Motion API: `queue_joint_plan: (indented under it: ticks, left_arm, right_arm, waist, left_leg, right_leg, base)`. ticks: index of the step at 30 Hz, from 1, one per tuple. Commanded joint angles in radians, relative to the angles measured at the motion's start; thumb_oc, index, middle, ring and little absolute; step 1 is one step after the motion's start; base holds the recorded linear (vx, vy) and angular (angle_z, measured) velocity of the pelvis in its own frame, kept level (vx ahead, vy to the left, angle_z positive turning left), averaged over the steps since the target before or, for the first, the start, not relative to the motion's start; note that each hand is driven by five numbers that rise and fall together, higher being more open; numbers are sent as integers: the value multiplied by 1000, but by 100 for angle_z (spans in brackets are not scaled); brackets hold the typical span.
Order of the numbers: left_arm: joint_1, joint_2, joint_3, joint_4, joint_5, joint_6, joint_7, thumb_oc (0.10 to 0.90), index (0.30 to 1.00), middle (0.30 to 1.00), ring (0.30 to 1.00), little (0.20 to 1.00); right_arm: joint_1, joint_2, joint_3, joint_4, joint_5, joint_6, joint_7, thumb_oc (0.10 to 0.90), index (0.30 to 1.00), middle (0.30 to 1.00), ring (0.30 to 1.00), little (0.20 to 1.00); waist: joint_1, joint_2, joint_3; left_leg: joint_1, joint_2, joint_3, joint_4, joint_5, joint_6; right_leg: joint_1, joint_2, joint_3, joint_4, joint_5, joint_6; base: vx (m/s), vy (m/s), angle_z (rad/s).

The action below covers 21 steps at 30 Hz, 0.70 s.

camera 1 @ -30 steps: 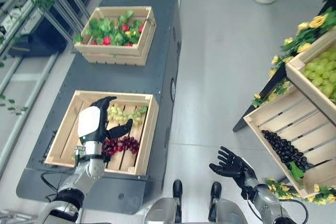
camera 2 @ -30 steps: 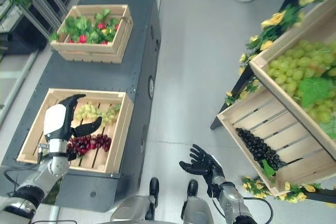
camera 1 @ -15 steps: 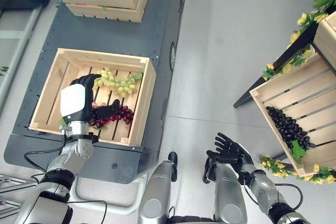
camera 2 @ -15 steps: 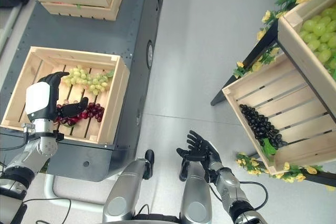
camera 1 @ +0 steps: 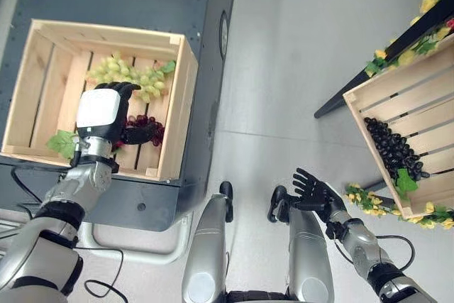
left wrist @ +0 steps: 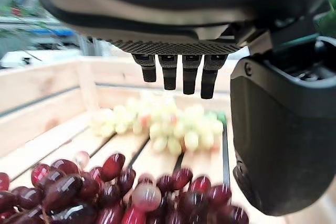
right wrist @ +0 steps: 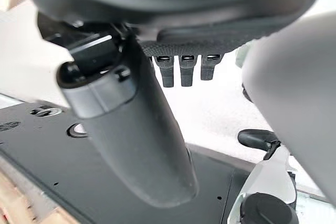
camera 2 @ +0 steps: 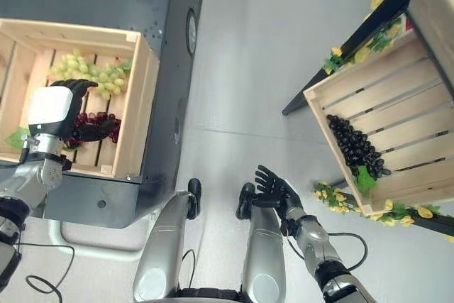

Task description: Pick up the fruits from the basket on one side to the basket on the other side

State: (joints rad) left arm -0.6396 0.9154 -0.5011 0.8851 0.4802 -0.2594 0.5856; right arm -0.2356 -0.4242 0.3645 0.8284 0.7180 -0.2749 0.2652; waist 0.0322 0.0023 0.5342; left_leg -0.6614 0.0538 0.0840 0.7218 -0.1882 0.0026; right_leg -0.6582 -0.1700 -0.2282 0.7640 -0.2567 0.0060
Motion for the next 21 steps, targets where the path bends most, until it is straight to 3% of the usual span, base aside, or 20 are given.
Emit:
queue_joint_plan:
  ticks: [1, 21]
  left_arm:
    - [-79, 126, 50, -8, -11, 45, 31, 800, 900, 900, 900, 900]
    - [-23, 163, 72, 64, 78, 74, 23, 800, 900, 900, 900, 900]
  right_arm:
    - [3, -38, 9, -78, 47, -76, 61, 800, 900, 900, 900, 900]
    - [10, -44, 4, -60, 31, -75, 97, 800, 900, 900, 900, 900]
  waist:
    - [9, -10, -14]
    - [34, -2, -14]
  left_leg:
    - [53, -33, 83, -83, 9, 46]
    - [104, -41, 65, -127, 3, 30]
  right_leg:
    - [81, 6, -28, -59, 40, -8]
    - [123, -20, -59, -77, 28, 8]
  base:
    - [-11, -7, 4]
    - [0, -5, 3]
